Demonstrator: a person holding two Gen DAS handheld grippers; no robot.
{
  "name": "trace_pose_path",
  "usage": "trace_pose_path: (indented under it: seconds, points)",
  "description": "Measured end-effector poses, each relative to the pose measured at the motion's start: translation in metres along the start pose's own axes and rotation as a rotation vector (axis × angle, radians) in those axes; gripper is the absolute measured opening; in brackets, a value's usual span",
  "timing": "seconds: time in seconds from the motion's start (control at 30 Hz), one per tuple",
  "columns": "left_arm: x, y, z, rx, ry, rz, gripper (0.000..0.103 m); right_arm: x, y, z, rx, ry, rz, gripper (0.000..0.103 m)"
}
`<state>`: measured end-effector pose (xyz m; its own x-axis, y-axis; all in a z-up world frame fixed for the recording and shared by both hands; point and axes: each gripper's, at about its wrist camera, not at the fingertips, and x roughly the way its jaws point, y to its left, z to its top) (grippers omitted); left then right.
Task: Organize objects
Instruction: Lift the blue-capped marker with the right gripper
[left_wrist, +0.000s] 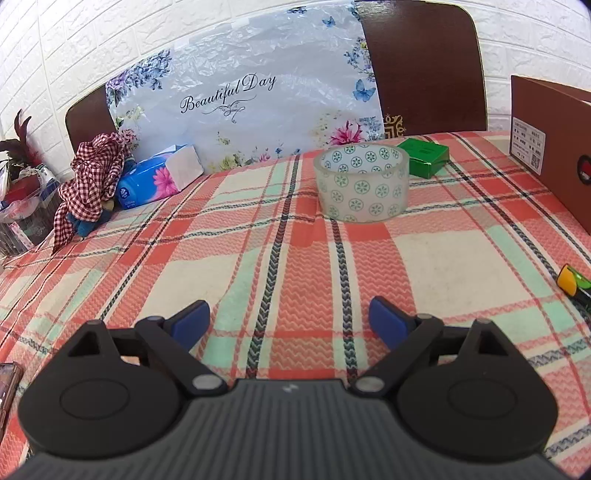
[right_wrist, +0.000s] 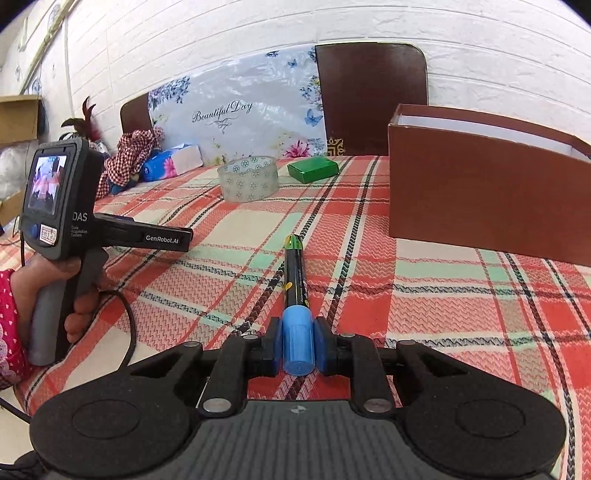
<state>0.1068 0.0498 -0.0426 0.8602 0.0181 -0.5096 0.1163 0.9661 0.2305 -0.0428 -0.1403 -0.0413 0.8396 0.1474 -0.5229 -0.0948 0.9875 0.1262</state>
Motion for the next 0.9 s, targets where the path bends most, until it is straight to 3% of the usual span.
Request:
trace_pose_path:
  seconds: [0.67, 0.73, 0.9]
  points:
    - [-0.001, -0.004, 0.0, 0.011, 0.002, 0.017, 0.096, -0.003, -0.008, 0.0, -0.033, 0.007, 0.008, 0.019]
    - [-0.001, -0.006, 0.0, 0.02, 0.0, 0.025, 0.096, -0.008, -0.011, -0.001, -0.039, 0.007, -0.022, 0.018]
    - [-0.003, -0.01, 0.0, 0.041, -0.004, 0.045, 0.096, -0.028, -0.031, -0.006, -0.033, -0.026, -0.217, 0.018]
